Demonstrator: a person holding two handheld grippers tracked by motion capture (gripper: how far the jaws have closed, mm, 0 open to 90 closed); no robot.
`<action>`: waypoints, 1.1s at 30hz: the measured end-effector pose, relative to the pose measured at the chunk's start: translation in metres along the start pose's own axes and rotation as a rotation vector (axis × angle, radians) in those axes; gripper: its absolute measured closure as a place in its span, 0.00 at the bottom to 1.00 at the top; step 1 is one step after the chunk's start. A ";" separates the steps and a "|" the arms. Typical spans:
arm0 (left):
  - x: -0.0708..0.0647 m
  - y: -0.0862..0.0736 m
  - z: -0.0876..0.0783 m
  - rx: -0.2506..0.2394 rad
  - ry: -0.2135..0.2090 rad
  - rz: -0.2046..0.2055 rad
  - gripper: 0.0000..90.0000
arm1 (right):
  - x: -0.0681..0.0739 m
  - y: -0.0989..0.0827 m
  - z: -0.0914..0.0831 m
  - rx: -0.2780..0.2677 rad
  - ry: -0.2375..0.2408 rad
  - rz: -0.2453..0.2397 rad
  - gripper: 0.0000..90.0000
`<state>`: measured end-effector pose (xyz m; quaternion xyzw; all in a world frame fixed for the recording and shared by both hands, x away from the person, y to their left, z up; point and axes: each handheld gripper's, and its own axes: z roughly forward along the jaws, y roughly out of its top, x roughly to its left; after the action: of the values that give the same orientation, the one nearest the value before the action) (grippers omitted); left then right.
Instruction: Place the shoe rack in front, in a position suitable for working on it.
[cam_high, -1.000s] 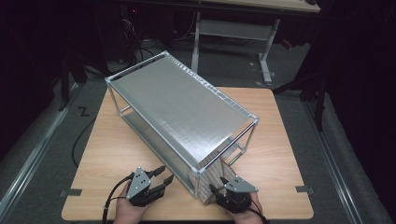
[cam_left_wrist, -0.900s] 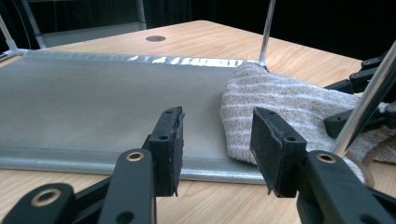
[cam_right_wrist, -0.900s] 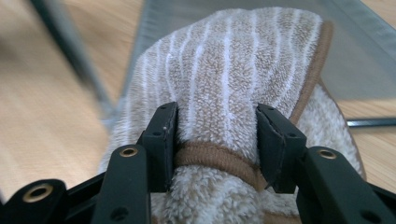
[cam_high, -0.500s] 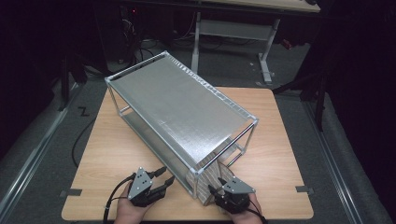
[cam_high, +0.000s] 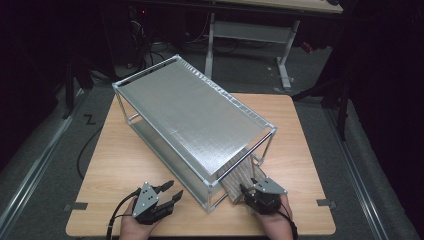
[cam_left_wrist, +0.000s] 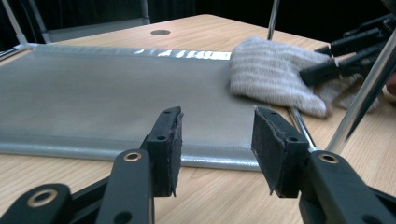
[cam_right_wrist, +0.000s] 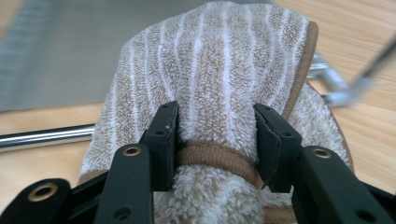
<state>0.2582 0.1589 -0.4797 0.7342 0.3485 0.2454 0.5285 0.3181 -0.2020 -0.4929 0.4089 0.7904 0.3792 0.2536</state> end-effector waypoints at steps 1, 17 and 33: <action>0.000 0.000 -0.001 0.003 0.005 0.003 0.58 | -0.004 0.000 0.001 0.000 -0.009 0.010 0.60; 0.006 -0.001 -0.007 0.003 0.033 -0.002 0.45 | -0.024 0.000 0.006 0.009 -0.030 0.059 0.60; -0.001 0.006 0.010 -0.013 0.053 0.037 0.31 | 0.048 -0.003 -0.011 0.027 0.155 -0.077 0.56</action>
<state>0.2669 0.1510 -0.4774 0.7305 0.3469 0.2767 0.5191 0.2835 -0.1672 -0.4931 0.3510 0.8277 0.3890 0.2008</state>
